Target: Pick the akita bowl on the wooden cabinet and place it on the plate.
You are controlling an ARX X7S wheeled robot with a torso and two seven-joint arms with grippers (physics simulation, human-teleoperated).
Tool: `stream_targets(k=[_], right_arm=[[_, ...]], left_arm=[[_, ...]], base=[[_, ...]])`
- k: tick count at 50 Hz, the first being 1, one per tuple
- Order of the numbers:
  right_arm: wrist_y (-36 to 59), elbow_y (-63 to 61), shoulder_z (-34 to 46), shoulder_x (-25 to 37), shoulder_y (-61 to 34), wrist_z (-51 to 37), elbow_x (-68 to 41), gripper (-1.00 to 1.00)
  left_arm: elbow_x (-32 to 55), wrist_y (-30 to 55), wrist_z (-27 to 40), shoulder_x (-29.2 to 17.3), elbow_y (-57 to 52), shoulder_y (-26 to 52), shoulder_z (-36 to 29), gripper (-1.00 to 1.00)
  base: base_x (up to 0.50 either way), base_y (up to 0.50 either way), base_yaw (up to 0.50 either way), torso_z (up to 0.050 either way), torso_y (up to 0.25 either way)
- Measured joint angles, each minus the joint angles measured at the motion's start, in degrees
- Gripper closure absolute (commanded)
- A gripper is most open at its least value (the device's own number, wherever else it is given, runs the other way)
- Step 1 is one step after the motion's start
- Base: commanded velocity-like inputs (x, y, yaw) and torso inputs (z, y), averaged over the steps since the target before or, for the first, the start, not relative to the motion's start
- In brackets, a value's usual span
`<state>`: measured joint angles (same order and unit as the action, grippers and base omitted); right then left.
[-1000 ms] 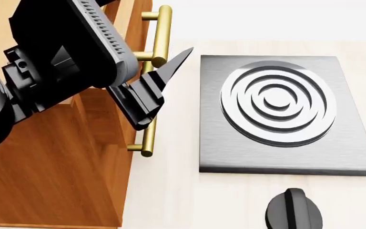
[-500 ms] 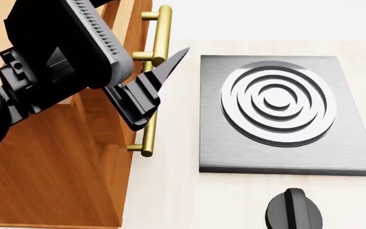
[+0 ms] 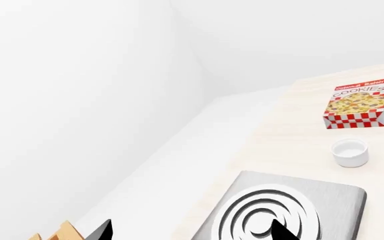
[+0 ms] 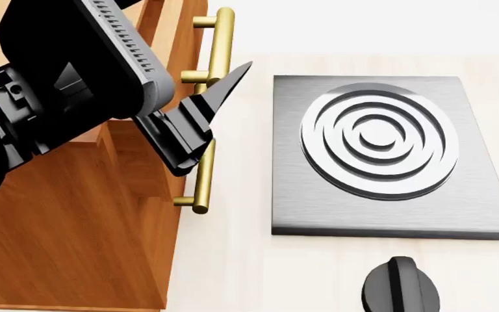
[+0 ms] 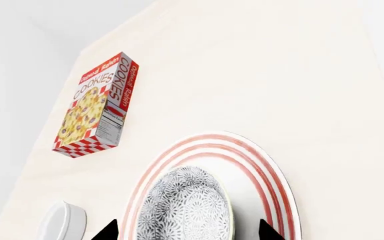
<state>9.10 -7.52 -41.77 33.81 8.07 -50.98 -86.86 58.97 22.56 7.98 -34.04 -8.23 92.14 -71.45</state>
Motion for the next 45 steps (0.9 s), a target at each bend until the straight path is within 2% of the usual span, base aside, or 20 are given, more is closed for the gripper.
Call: stream_targets(k=[45], right_arm=[[1.2, -10.2, -5.7, 3.4, 3.7, -4.5, -1.2, -1.00]], left_arm=[[0.3, 0.7, 0.6, -0.9, -1.2, 0.0, 0.7, -1.00]], base=[[0.00, 0.00, 0.00, 0.000, 0.000]])
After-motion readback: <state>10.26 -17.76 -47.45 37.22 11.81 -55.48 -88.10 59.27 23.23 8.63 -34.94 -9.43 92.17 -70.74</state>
